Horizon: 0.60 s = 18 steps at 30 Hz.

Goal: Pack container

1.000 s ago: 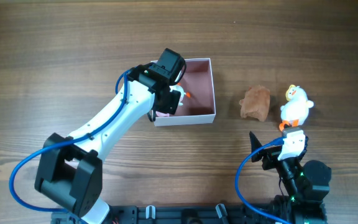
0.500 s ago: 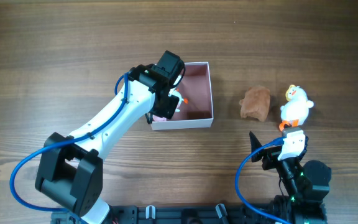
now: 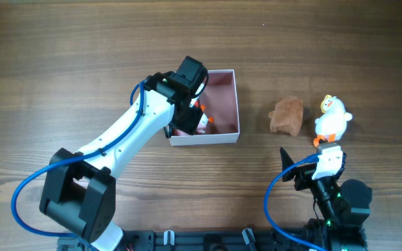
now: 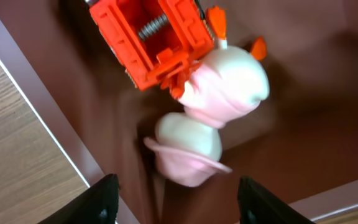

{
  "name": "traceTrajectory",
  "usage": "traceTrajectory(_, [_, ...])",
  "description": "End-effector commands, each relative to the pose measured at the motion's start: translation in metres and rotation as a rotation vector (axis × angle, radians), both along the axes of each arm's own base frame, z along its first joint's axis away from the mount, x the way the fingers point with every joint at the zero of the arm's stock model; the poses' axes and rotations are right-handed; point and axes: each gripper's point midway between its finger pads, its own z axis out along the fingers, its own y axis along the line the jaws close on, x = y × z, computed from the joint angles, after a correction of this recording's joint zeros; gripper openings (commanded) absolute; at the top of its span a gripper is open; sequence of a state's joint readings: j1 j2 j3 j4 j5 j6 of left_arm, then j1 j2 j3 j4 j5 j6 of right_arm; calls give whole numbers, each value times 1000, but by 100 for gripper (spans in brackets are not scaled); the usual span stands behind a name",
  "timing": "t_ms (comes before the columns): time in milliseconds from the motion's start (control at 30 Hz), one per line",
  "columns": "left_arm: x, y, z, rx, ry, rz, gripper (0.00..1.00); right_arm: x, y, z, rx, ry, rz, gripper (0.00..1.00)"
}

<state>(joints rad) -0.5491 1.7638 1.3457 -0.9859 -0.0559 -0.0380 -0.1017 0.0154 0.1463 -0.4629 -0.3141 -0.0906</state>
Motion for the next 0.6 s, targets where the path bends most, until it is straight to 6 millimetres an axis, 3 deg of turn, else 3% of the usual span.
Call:
traceTrajectory(0, [9, -5, 4, -12, -38, -9, 60, 0, 2, 2, 17, -7, 7, 100])
traceTrajectory(100, [23, -14, 25, -47, -96, -6, 61, 0, 2, 2, 17, -7, 7, 100])
traceTrajectory(233, [58, -16, 73, -140, -215, 130, 68, 0, 2, 2, 17, -6, 7, 100])
traceTrajectory(300, [78, 11, 84, -188, -235, 339, 68, 0, 2, 2, 17, -7, 7, 100])
traceTrajectory(433, [100, 76, 84, -219, -229, 612, 67, 0, 2, 2, 17, -6, 7, 100])
traceTrajectory(467, [105, 91, 85, -243, -228, 650, 60, 0, 2, 2, 17, -7, 7, 100])
traceTrajectory(500, [107, 101, 85, -268, -216, 676, 47, 0, 2, 2, 17, -6, 7, 100])
traceTrajectory(567, [108, 108, 86, -373, -161, 704, 35, 0, 2, 2, 17, -7, 7, 99])
